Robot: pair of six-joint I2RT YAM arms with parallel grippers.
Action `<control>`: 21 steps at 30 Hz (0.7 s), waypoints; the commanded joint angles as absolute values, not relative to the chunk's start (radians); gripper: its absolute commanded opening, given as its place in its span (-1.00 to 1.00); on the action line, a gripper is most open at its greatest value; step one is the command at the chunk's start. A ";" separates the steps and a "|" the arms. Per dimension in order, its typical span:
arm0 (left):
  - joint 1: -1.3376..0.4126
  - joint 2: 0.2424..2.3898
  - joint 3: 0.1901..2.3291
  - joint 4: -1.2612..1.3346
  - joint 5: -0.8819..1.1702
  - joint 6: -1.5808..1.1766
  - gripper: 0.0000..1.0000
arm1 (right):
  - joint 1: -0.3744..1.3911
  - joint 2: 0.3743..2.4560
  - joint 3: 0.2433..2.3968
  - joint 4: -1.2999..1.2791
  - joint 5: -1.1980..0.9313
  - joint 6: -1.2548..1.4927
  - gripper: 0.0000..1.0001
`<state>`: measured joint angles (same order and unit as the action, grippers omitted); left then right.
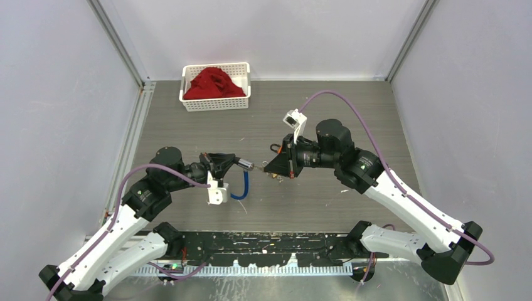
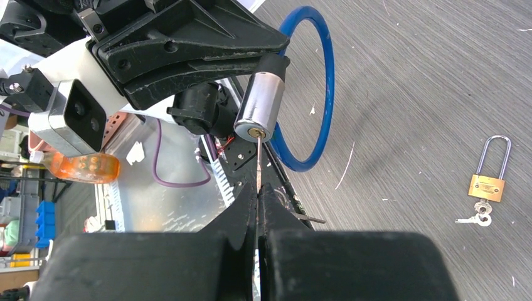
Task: Unlock with the key
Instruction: Unlock the lock.
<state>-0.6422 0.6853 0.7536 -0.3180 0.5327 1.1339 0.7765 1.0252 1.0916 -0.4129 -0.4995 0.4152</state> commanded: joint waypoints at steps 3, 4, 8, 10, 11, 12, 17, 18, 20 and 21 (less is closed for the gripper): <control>-0.647 0.673 0.811 -0.216 0.543 1.140 -1.00 | 0.773 1.014 1.099 -0.339 -0.507 0.423 -0.98; -0.647 0.675 0.811 -0.216 0.544 1.141 -1.00 | 0.773 1.015 1.100 -0.336 -0.508 0.423 -0.99; -0.647 0.678 0.815 -0.216 0.545 1.140 -1.00 | 0.774 1.026 1.096 -0.333 -0.509 0.421 -0.98; -0.647 0.678 0.817 -0.216 0.544 1.140 -1.00 | 0.773 1.026 1.091 -0.330 -0.507 0.422 -0.99; -0.647 0.678 0.817 -0.216 0.544 1.141 -1.00 | 0.774 1.026 1.089 -0.329 -0.505 0.422 -0.99; -0.647 0.678 0.817 -0.216 0.545 1.140 -1.00 | 0.775 1.029 1.089 -0.331 -0.504 0.421 -0.98; -0.647 0.677 0.813 -0.215 0.545 1.140 -1.00 | 0.773 1.029 1.086 -0.346 -0.494 0.404 -0.98; -0.647 0.676 0.813 -0.215 0.545 1.140 -1.00 | 0.773 1.028 1.086 -0.349 -0.491 0.402 -0.98; -0.647 0.677 0.814 -0.216 0.546 1.140 -1.00 | 0.774 1.025 1.086 -0.349 -0.483 0.402 -0.98; -0.647 0.678 0.814 -0.216 0.547 1.138 -1.00 | 0.774 1.022 1.087 -0.347 -0.482 0.402 -0.98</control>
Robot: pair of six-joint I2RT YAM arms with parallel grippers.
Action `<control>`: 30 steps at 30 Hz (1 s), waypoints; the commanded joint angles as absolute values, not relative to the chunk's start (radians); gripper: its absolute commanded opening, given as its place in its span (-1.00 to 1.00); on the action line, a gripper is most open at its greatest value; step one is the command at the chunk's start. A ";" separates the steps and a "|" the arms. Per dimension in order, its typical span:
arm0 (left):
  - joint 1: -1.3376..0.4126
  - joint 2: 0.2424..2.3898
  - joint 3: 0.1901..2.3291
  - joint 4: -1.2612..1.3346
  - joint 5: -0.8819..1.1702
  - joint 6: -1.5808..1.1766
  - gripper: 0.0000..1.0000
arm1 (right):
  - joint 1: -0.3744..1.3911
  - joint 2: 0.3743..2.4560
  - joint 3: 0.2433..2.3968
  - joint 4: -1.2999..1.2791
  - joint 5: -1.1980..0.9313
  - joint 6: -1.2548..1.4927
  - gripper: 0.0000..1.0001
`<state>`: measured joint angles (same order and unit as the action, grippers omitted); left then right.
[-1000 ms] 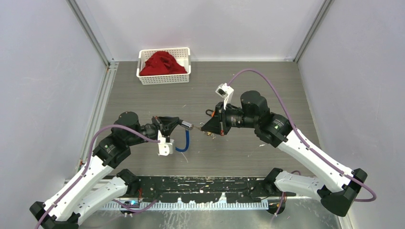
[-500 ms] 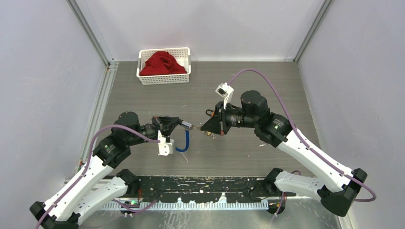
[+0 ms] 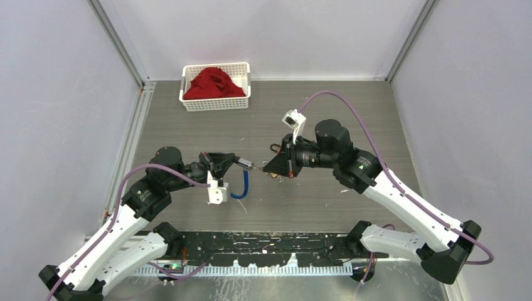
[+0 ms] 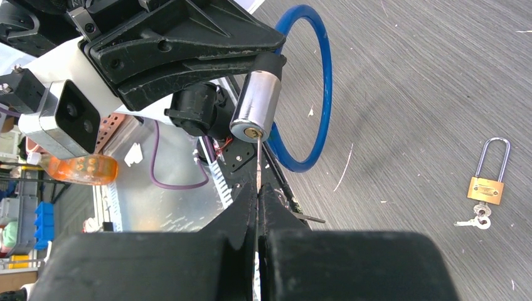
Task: Unlock with the key
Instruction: Unlock the lock.
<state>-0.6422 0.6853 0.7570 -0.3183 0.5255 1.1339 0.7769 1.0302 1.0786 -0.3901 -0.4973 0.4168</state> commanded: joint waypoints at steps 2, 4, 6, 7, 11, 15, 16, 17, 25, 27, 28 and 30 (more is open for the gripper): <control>-0.647 0.678 0.814 -0.216 0.550 1.137 -1.00 | 0.773 1.022 1.087 -0.342 -0.479 0.406 -0.98; -0.647 0.678 0.814 -0.216 0.552 1.135 -1.00 | 0.774 1.020 1.088 -0.333 -0.477 0.411 -0.98; -0.647 0.678 0.814 -0.216 0.554 1.134 -1.00 | 0.774 1.017 1.087 -0.325 -0.480 0.413 -0.98; -0.647 0.677 0.814 -0.216 0.554 1.134 -1.00 | 0.774 1.016 1.088 -0.326 -0.480 0.413 -0.98; -0.647 0.676 0.812 -0.216 0.553 1.133 -1.00 | 0.774 1.012 1.093 -0.331 -0.475 0.412 -0.98; -0.647 0.680 0.814 -0.216 0.554 1.136 -1.00 | 0.774 1.011 1.101 -0.327 -0.467 0.416 -0.99; -0.647 0.682 0.815 -0.217 0.554 1.138 -1.00 | 0.773 1.011 1.103 -0.328 -0.463 0.415 -0.99; -0.647 0.683 0.817 -0.219 0.556 1.138 -1.00 | 0.774 1.010 1.104 -0.328 -0.462 0.413 -0.99; -0.647 0.678 0.816 -0.229 0.556 1.141 -1.00 | 0.774 1.005 1.110 -0.344 -0.452 0.404 -0.99; -0.646 0.678 0.817 -0.229 0.557 1.141 -1.00 | 0.773 1.004 1.111 -0.347 -0.455 0.405 -0.99; -0.647 0.679 0.818 -0.228 0.557 1.140 -1.00 | 0.774 1.006 1.110 -0.346 -0.457 0.405 -0.99; -0.646 0.681 0.818 -0.228 0.557 1.140 -1.00 | 0.773 1.009 1.106 -0.340 -0.461 0.408 -0.98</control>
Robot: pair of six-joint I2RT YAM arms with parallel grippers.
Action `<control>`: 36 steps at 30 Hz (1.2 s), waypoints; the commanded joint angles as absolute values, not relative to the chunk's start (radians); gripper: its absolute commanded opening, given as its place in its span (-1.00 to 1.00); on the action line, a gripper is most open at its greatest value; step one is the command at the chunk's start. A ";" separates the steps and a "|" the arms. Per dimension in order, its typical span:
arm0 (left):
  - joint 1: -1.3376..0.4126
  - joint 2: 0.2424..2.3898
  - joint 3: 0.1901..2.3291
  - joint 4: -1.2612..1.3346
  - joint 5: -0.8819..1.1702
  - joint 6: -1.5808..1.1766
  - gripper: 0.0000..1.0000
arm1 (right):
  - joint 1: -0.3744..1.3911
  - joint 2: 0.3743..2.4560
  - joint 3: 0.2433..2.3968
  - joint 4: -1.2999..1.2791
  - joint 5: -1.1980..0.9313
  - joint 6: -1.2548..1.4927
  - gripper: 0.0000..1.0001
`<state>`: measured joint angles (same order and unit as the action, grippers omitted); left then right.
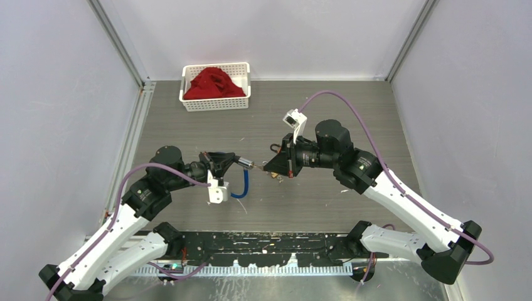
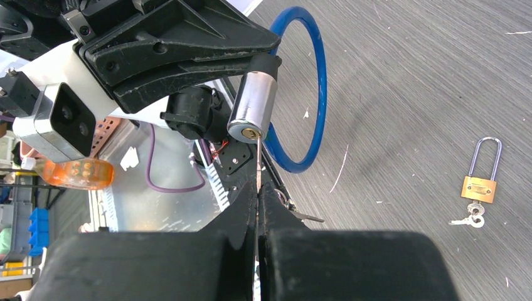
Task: Unlock with the key
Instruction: Unlock the lock.
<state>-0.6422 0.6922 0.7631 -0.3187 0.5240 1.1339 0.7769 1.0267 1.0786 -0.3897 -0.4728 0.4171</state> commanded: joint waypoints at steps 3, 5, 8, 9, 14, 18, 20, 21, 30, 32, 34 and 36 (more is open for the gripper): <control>-0.646 0.680 0.816 -0.229 0.558 1.141 -1.00 | 0.774 1.014 1.107 -0.327 -0.469 0.415 -0.99; -0.647 0.678 0.813 -0.229 0.558 1.141 -1.00 | 0.772 1.016 1.112 -0.327 -0.470 0.416 -0.99; -0.647 0.678 0.814 -0.232 0.558 1.142 -1.00 | 0.774 1.015 1.118 -0.328 -0.470 0.414 -0.99; -0.647 0.678 0.814 -0.234 0.558 1.142 -1.00 | 0.774 1.014 1.118 -0.330 -0.472 0.413 -0.99; -0.647 0.677 0.814 -0.237 0.555 1.142 -1.00 | 0.773 1.008 1.121 -0.339 -0.483 0.411 -0.99; -0.647 0.675 0.815 -0.241 0.554 1.143 -1.00 | 0.774 1.006 1.118 -0.340 -0.504 0.415 -0.98; -0.647 0.675 0.817 -0.244 0.554 1.144 -1.00 | 0.774 1.006 1.116 -0.339 -0.510 0.416 -0.99; -0.647 0.675 0.817 -0.244 0.555 1.144 -1.00 | 0.774 1.006 1.115 -0.337 -0.511 0.418 -0.98; -0.647 0.675 0.814 -0.251 0.554 1.146 -1.00 | 0.772 1.008 1.131 -0.350 -0.516 0.411 -0.99; -0.647 0.675 0.812 -0.251 0.554 1.146 -1.00 | 0.772 1.005 1.139 -0.363 -0.510 0.404 -0.99; -0.647 0.676 0.813 -0.252 0.557 1.146 -1.00 | 0.770 1.004 1.139 -0.365 -0.506 0.402 -0.99; -0.647 0.678 0.813 -0.252 0.557 1.147 -1.00 | 0.769 1.004 1.141 -0.366 -0.506 0.402 -0.99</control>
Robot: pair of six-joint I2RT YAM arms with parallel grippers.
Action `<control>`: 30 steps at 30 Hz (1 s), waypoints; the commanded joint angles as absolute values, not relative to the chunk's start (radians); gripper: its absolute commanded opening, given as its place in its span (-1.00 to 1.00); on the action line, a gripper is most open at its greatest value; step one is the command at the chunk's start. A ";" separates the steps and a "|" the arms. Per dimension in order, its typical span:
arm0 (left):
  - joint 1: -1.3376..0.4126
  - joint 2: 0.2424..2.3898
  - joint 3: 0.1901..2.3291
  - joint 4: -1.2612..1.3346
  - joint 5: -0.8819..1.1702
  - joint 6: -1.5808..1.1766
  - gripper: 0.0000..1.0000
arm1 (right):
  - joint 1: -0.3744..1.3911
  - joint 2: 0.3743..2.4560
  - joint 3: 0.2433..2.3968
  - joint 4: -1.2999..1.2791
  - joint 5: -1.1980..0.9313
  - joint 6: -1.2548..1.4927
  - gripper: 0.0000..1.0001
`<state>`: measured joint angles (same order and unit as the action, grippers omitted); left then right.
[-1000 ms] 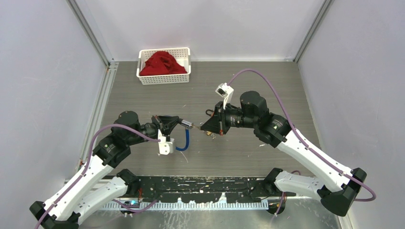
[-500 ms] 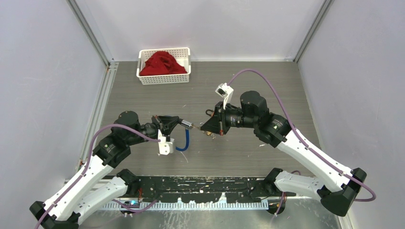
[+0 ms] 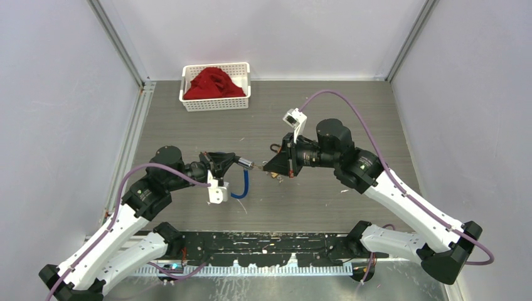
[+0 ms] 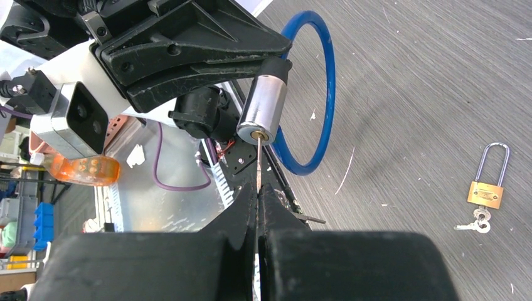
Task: Unlock with the key
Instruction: Unlock the lock.
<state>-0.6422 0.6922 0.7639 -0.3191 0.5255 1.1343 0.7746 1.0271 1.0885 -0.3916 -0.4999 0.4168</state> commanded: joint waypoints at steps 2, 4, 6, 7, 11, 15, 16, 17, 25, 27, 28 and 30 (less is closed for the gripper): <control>-0.647 0.678 0.813 -0.251 0.557 1.147 -1.00 | 0.767 1.008 1.146 -0.366 -0.508 0.402 -0.98; -0.647 0.678 0.813 -0.251 0.558 1.148 -1.00 | 0.765 1.011 1.149 -0.366 -0.509 0.402 -0.99; -0.647 0.681 0.814 -0.251 0.560 1.148 -1.00 | 0.764 1.018 1.153 -0.373 -0.506 0.398 -0.99; -0.647 0.680 0.816 -0.252 0.560 1.148 -1.00 | 0.763 1.022 1.154 -0.377 -0.505 0.395 -0.99; -0.648 0.680 0.816 -0.252 0.561 1.150 -1.00 | 0.762 1.028 1.151 -0.380 -0.506 0.391 -0.98; -0.648 0.681 0.816 -0.250 0.561 1.152 -1.00 | 0.762 1.038 1.151 -0.384 -0.515 0.386 -0.99; -0.647 0.680 0.816 -0.251 0.561 1.151 -1.00 | 0.762 1.040 1.148 -0.387 -0.518 0.384 -0.99; -0.647 0.680 0.815 -0.251 0.561 1.152 -1.00 | 0.762 1.042 1.147 -0.390 -0.521 0.382 -0.99; -0.648 0.678 0.813 -0.251 0.560 1.150 -1.00 | 0.761 1.042 1.144 -0.400 -0.533 0.380 -0.98; -0.649 0.678 0.814 -0.251 0.560 1.148 -1.00 | 0.762 1.041 1.142 -0.400 -0.534 0.382 -0.98; -0.648 0.678 0.814 -0.251 0.561 1.149 -1.00 | 0.762 1.040 1.142 -0.399 -0.533 0.382 -0.99; -0.648 0.678 0.814 -0.252 0.560 1.148 -1.00 | 0.761 1.039 1.142 -0.392 -0.532 0.386 -0.99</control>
